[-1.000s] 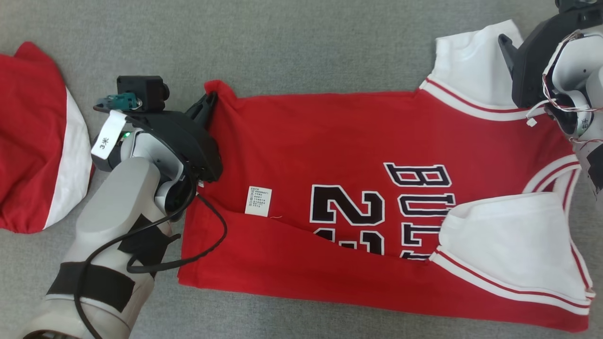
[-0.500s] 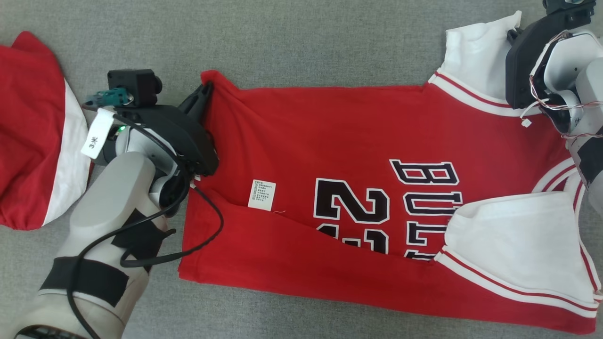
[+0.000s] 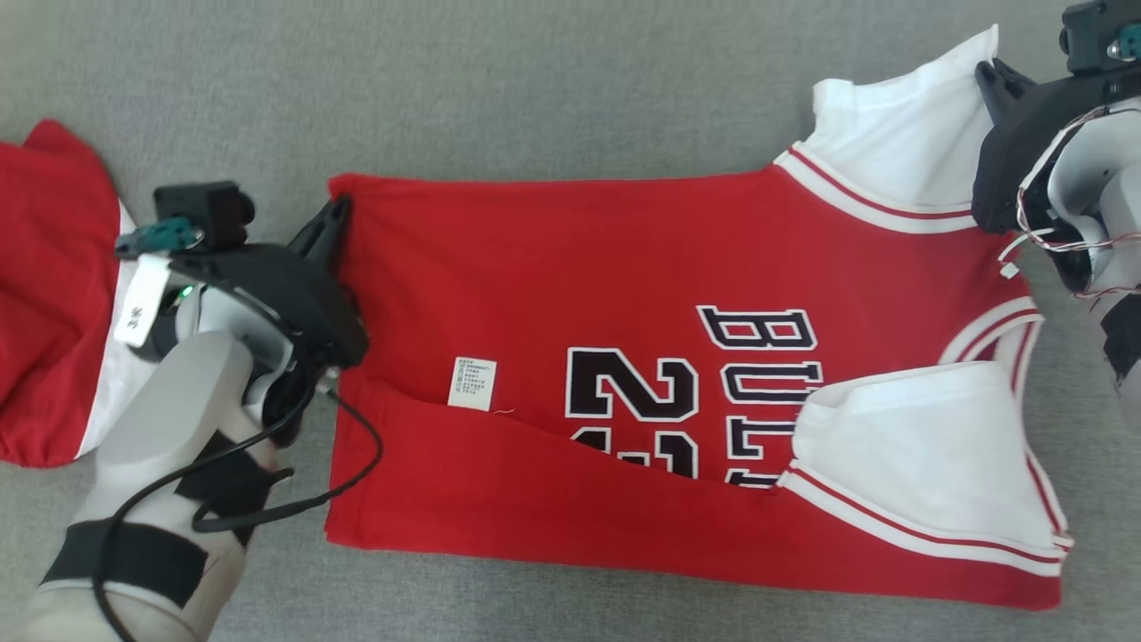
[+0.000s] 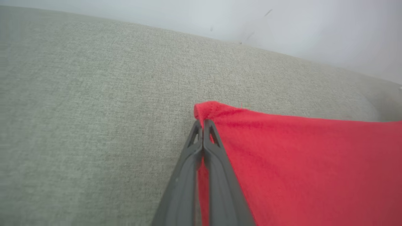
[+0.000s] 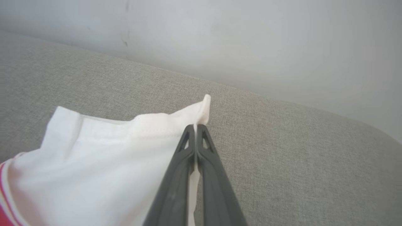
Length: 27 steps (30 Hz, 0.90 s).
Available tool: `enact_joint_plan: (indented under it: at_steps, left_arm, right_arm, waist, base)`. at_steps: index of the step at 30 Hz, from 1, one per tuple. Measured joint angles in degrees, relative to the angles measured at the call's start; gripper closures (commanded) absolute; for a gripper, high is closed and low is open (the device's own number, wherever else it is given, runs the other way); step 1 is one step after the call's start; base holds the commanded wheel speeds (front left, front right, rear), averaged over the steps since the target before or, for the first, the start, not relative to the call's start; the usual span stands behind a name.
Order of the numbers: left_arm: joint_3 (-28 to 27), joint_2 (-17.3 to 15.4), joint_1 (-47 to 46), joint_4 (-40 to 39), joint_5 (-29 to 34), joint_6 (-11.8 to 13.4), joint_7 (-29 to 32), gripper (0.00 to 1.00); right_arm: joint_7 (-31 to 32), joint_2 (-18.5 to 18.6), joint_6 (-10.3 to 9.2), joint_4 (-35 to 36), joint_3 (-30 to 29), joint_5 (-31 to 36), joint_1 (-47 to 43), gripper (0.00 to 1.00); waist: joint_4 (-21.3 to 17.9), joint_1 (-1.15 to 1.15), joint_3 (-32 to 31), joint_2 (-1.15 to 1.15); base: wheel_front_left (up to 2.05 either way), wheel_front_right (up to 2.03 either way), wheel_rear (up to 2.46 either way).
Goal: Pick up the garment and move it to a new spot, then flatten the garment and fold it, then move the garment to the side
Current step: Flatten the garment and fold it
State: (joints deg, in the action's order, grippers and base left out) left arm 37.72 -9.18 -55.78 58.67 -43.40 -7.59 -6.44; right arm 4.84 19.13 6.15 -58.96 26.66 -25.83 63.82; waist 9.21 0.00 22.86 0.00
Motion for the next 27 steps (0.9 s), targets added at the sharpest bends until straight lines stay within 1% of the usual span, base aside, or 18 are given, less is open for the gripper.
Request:
enact_joint_plan:
  at_steps: [5,6,11,18,27]
  left_arm:
    - [0.6,-1.6,1.5,0.3,-0.4,0.0,-1.0,1.00]
    - [1.1,-1.5,1.7,0.1,-0.5,0.0,-1.3,1.00]
    - [2.4,-1.6,3.4,0.0,-0.6,0.0,-2.3,1.00]
    - [3.5,-2.6,7.4,-0.4,-1.4,0.0,-4.3,1.00]
    - [4.9,-3.2,11.0,-1.8,-1.8,0.0,-5.7,1.00]
  right_arm:
    - [-4.4,-1.6,0.43,0.0,-0.7,-1.4,-0.3,1.00]
    - [-6.4,-1.7,0.49,0.1,-0.9,-1.7,-1.4,1.00]
    - [-11.1,-1.7,0.92,0.1,-0.9,-2.6,-5.4,1.00]
    - [-17.0,-1.8,0.93,1.0,-1.1,-5.0,-11.6,1.00]
    - [-18.5,-0.6,0.94,6.3,1.6,-8.6,-20.8,1.00]
  waist:
    - [-1.5,0.00,-1.9,0.00]
    - [-1.9,0.00,-2.6,0.00]
    - [-2.6,0.00,-4.4,0.00]
    - [-3.2,0.00,-7.2,0.00]
    - [-4.0,-0.01,-10.7,0.00]
  base:
    - [0.00,0.00,0.00]
    - [0.00,0.00,0.00]
    - [0.00,0.00,0.00]
    - [0.00,0.00,0.00]
    - [0.00,0.00,0.00]
